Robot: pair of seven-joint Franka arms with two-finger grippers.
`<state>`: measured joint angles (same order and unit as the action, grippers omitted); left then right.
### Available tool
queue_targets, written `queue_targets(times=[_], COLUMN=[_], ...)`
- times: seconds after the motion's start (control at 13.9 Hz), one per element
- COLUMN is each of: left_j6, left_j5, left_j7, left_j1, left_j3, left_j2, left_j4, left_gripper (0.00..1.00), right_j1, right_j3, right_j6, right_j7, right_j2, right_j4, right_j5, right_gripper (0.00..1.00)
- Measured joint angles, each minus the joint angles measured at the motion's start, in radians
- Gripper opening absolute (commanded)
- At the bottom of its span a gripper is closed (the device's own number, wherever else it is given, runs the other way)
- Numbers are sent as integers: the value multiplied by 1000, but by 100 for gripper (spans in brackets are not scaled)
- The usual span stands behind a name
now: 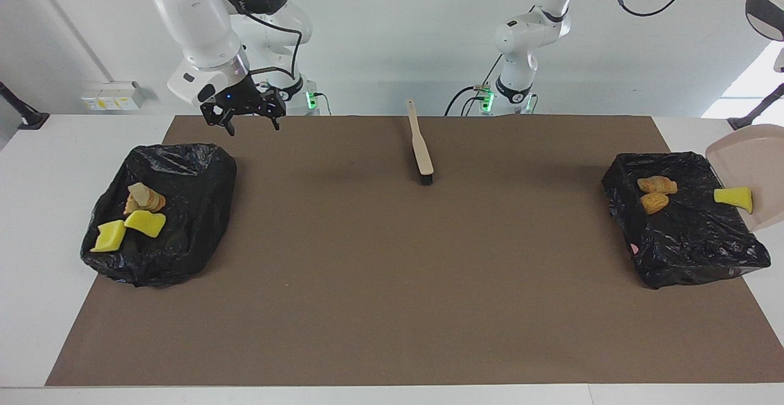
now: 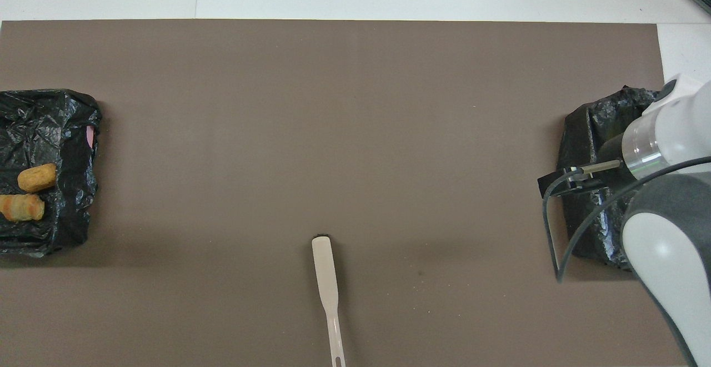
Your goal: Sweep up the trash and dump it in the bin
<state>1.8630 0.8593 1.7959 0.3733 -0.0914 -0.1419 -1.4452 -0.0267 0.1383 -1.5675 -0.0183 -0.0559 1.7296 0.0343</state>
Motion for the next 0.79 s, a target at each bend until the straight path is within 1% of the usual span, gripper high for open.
queue_targets(times=[0.14, 0.29, 0.5, 0.65, 0.79], left_j6=[2, -2, -68, -125, -178], left_j5=[4, 16, 11, -58, -190], left_j7=[-26, -89, -189, -244, -256], left_j1=[-2, -25, -72, -83, -81], left_j3=[0, -3, -5, -5, 7], left_j2=[7, 8, 9, 14, 27], left_j4=[-18, -37, -41, -34, -7], left_gripper=[0, 0, 0, 0, 0], right_j1=[-37, -77, -123, -126, -128], right_j3=[-1, -1, -3, -4, -4], right_j6=[-9, -53, -70, -68, -43], right_j7=[0, -8, -33, -33, -33], right_j2=[3, 8, 14, 13, 13], right_j4=[0, 0, -4, -33, -67], right_j5=[-1, -6, -38, -45, -46], right_gripper=[100, 100, 100, 100, 100])
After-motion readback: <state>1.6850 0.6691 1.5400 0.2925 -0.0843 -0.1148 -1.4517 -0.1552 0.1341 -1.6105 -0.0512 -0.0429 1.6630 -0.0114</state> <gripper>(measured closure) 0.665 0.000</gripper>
